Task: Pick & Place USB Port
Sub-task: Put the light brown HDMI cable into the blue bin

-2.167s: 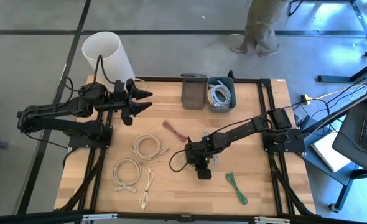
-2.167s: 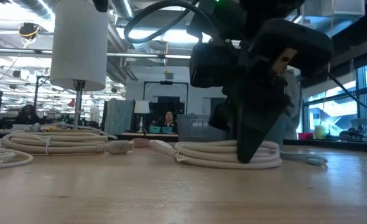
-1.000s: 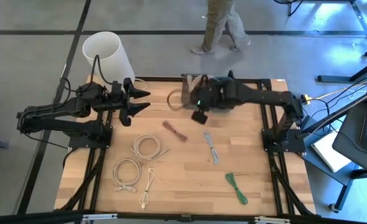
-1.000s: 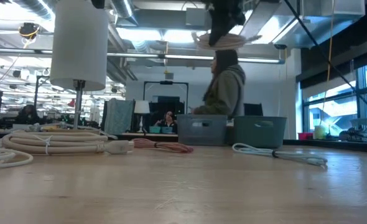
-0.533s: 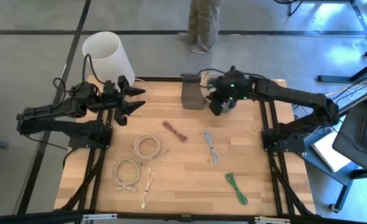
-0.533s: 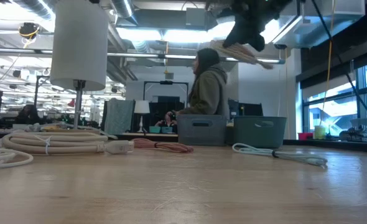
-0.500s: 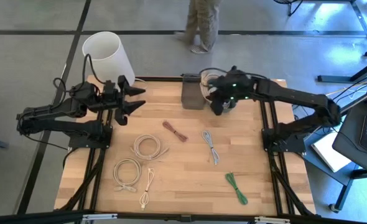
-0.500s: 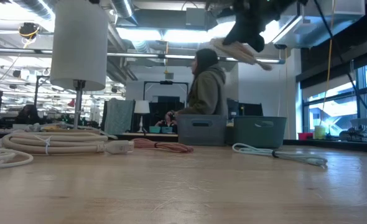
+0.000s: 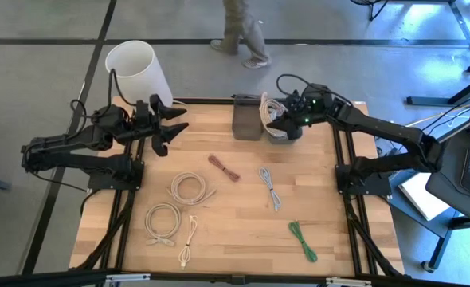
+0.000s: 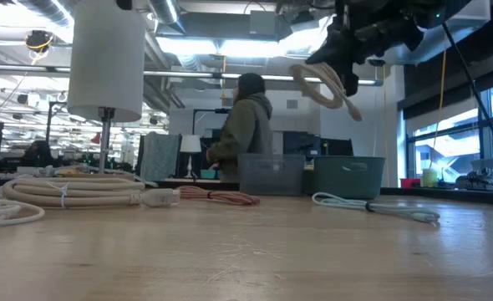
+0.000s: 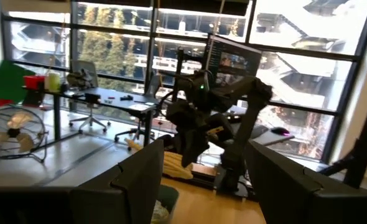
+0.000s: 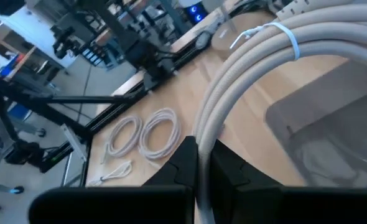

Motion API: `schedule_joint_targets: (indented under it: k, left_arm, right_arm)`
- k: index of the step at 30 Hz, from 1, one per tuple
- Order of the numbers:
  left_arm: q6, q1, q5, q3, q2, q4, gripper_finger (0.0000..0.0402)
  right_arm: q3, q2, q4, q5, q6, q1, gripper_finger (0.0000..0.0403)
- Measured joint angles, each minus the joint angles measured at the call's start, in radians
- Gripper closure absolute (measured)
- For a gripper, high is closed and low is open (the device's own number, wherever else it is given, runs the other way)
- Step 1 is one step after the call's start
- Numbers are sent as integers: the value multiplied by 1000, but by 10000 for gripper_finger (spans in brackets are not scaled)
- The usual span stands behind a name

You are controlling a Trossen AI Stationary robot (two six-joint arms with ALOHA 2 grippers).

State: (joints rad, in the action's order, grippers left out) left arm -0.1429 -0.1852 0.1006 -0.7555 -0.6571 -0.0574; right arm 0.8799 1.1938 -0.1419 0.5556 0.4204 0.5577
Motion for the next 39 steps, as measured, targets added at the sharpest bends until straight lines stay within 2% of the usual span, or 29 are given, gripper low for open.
schedule_joint_targets:
  k: [7,18,22,26,28,33,39]
  left_arm:
    - [0,0,18,0,-18,-43,181]
    - [0,0,37,0,-59,-49,181]
    - [-1,0,37,0,-68,-50,181]
    - [-3,0,40,0,-69,-52,181]
    - [-3,-2,45,0,-69,-54,181]
    - [-2,-28,56,1,-69,-71,181]
    - [-16,-61,21,1,-69,-82,181]
  right_arm:
    - [-2,3,-124,20,-40,141,386]
    - [-9,28,-57,228,-27,253,386]
    - [-123,52,107,262,73,251,386]
    - [-262,70,462,307,262,236,386]
    - [-306,72,576,306,325,234,386]
    - [-338,72,621,274,355,243,386]
    - [-338,72,581,254,279,257,386]
